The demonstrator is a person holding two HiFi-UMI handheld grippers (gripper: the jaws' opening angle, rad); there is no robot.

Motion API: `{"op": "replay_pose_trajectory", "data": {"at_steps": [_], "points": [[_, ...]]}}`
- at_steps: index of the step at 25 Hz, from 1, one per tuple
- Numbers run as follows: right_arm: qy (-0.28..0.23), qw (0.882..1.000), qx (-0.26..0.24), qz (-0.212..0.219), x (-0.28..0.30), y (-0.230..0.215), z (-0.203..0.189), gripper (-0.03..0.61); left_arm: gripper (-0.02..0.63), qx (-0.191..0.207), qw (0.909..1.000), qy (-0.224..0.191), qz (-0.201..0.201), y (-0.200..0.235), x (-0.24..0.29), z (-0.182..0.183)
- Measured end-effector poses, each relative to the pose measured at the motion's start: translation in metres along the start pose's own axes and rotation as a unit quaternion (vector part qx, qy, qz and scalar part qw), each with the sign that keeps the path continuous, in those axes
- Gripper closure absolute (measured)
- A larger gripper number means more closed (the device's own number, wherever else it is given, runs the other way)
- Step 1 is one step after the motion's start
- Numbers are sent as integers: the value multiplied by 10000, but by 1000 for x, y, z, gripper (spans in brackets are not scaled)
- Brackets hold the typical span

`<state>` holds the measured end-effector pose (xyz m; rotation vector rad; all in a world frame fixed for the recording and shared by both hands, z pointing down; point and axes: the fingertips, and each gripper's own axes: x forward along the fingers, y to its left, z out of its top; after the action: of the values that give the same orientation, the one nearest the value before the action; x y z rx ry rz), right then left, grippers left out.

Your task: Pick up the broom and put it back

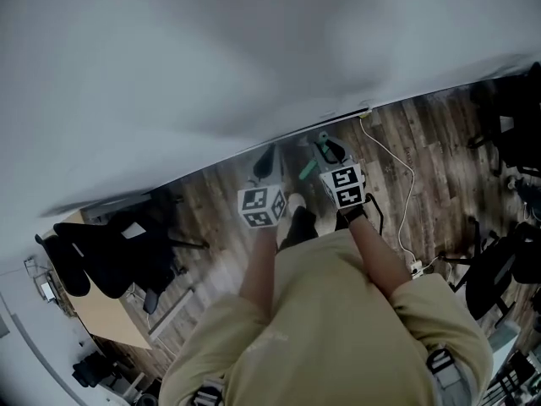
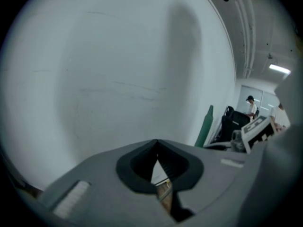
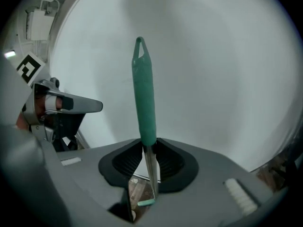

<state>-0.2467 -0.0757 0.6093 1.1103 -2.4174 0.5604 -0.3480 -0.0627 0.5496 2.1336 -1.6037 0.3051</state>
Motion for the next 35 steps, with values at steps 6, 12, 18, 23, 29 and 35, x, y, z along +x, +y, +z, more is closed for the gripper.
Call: {"op": "replay_pose_trajectory", "data": {"at_steps": [6,12,18,23,29,35], "points": [[440,9973,422,-419,23,-21,-71,486,614,74,9992,371,-153,6,5,-47],[1047,9918,578,-452,64,-29,-128,485,614,-8,9975,673,-210,9,12,-92],[1422,9882,520,-247,102,-28,-167,483,614,-87,9962,852,-124,19,21,-124],[1709,9837,548,-110,138,-30,-192,479,614,-85,9957,926,-21,31,23,-137],[1596,9845,726,-77,178,-41,-196,482,614,-93,9951,982,96,50,18,-146],[1361,9864,909,-121,214,-62,-180,482,614,-105,9946,1028,60,54,26,-152]]}}
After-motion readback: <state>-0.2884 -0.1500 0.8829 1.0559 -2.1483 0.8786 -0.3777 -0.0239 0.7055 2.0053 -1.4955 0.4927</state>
